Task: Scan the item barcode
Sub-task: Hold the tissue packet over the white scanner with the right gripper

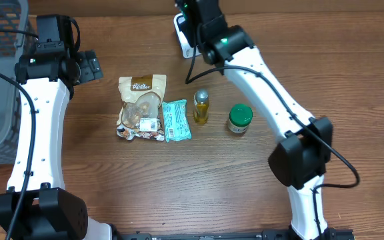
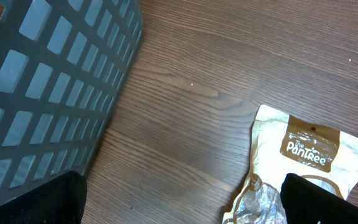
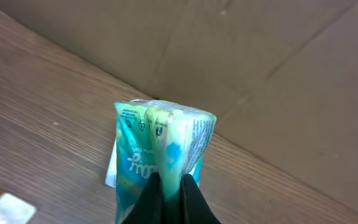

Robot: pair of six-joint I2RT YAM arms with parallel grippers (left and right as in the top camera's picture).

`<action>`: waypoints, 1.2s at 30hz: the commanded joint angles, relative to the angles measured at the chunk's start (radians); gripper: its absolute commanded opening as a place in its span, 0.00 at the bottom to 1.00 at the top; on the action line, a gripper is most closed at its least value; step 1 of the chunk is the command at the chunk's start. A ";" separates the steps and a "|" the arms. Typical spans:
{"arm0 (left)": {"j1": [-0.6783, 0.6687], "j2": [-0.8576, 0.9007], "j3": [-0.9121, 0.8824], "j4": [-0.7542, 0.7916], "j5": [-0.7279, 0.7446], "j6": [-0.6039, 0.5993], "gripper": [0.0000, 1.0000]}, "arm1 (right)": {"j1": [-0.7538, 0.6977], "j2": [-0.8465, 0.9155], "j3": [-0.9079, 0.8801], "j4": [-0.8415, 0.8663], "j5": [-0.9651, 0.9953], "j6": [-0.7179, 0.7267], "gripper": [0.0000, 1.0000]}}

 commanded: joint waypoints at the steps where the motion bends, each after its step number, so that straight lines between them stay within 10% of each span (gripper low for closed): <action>1: -0.006 0.004 0.003 -0.002 -0.010 0.019 0.99 | 0.015 0.040 0.002 0.050 0.105 -0.055 0.04; 36: -0.006 0.004 0.003 -0.002 -0.010 0.019 0.99 | 0.013 0.322 0.002 0.382 0.248 -0.180 0.04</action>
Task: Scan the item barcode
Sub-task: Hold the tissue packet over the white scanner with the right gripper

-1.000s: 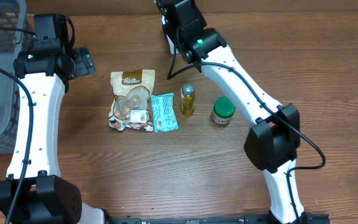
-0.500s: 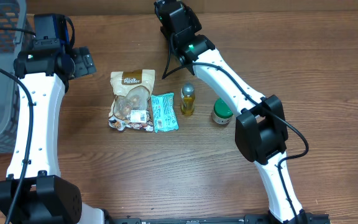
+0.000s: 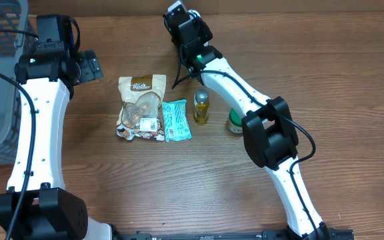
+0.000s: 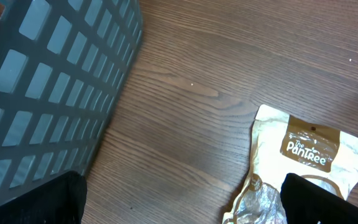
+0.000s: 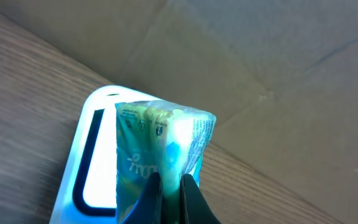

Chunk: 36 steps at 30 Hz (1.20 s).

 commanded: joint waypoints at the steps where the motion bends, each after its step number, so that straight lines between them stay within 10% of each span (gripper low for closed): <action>1: -0.006 0.004 0.003 -0.002 -0.010 0.019 1.00 | -0.001 0.031 0.002 0.022 0.031 -0.063 0.04; 36: -0.006 0.004 0.003 -0.002 -0.010 0.019 1.00 | -0.017 0.051 0.002 0.162 0.071 -0.317 0.04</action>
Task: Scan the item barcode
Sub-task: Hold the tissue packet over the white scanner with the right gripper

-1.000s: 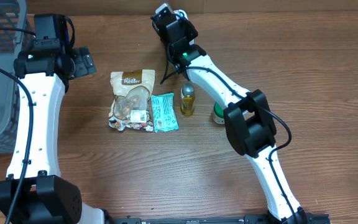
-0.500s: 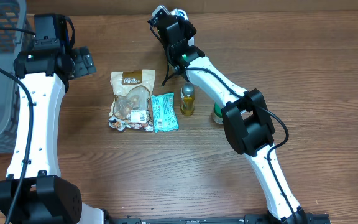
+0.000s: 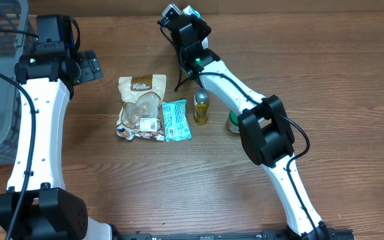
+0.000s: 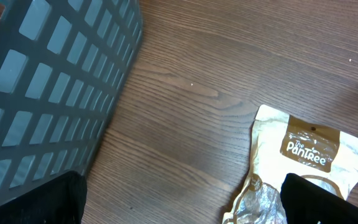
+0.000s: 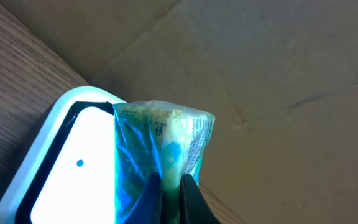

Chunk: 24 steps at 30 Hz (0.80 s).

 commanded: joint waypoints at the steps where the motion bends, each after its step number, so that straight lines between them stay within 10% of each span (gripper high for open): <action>1: -0.006 0.004 0.003 -0.002 -0.010 0.019 1.00 | -0.015 0.003 0.002 0.006 0.013 -0.007 0.04; 24: -0.006 0.004 0.003 -0.002 -0.010 0.019 0.99 | -0.039 -0.208 0.003 -0.120 0.206 0.076 0.04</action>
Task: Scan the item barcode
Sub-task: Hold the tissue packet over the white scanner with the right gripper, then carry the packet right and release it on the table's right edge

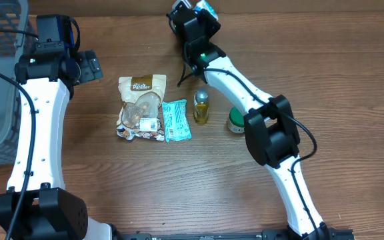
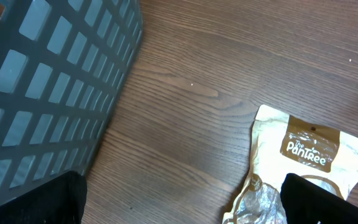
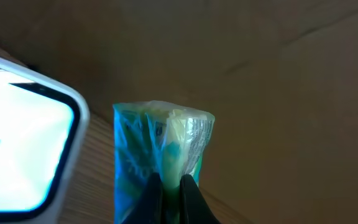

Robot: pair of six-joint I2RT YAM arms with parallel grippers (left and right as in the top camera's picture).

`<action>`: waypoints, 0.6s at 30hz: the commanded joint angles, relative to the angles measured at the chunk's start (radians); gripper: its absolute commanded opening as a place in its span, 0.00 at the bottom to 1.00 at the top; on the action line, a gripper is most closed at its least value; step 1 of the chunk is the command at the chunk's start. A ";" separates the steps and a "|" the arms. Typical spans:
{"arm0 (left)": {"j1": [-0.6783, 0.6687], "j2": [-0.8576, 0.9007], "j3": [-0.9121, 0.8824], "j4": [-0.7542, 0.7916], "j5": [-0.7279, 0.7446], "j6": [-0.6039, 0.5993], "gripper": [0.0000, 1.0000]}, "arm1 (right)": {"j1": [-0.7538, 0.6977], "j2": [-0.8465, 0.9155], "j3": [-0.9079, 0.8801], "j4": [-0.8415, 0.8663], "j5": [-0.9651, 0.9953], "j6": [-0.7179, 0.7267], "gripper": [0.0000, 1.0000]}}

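Note:
My right gripper (image 3: pixel 169 193) is shut on a teal-green plastic packet (image 3: pixel 160 155), pinched at its lower edge and held up at the table's far edge (image 1: pixel 207 8). The white scanner (image 3: pixel 17 143), its face lit, lies just left of the packet and apart from it. In the overhead view the scanner is almost hidden under my right wrist. My left gripper (image 2: pixel 182 208) is open above the bare table, between the basket and the pouch, with nothing in it.
A grey slatted basket (image 2: pixel 42 81) stands at the far left. A PanTree snack pouch (image 1: pixel 141 100), a second teal packet (image 1: pixel 176 120), a small oil bottle (image 1: pixel 201 107) and a green-lidded jar (image 1: pixel 236 120) lie mid-table. A cardboard wall (image 3: pixel 278 74) backs the table.
My right gripper has carried the packet to the right, off the scanner's lit face; the scanner now shows at the left edge of the wrist view. The left arm has not moved.
The right gripper held the packet near the cardboard wall, the scanner only peeking out behind it. Then the packet was over the scanner, then right in front of its lit window, and now it is beside the scanner on the right. The left arm stayed still.

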 commanded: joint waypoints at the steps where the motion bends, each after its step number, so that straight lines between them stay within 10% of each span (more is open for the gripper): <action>1: -0.006 0.004 0.003 -0.002 -0.010 0.019 0.99 | -0.019 -0.160 0.003 -0.076 0.057 0.093 0.04; 18: -0.006 0.004 0.003 -0.002 -0.010 0.019 0.99 | -0.387 -0.307 -0.019 -1.066 -0.175 0.942 0.04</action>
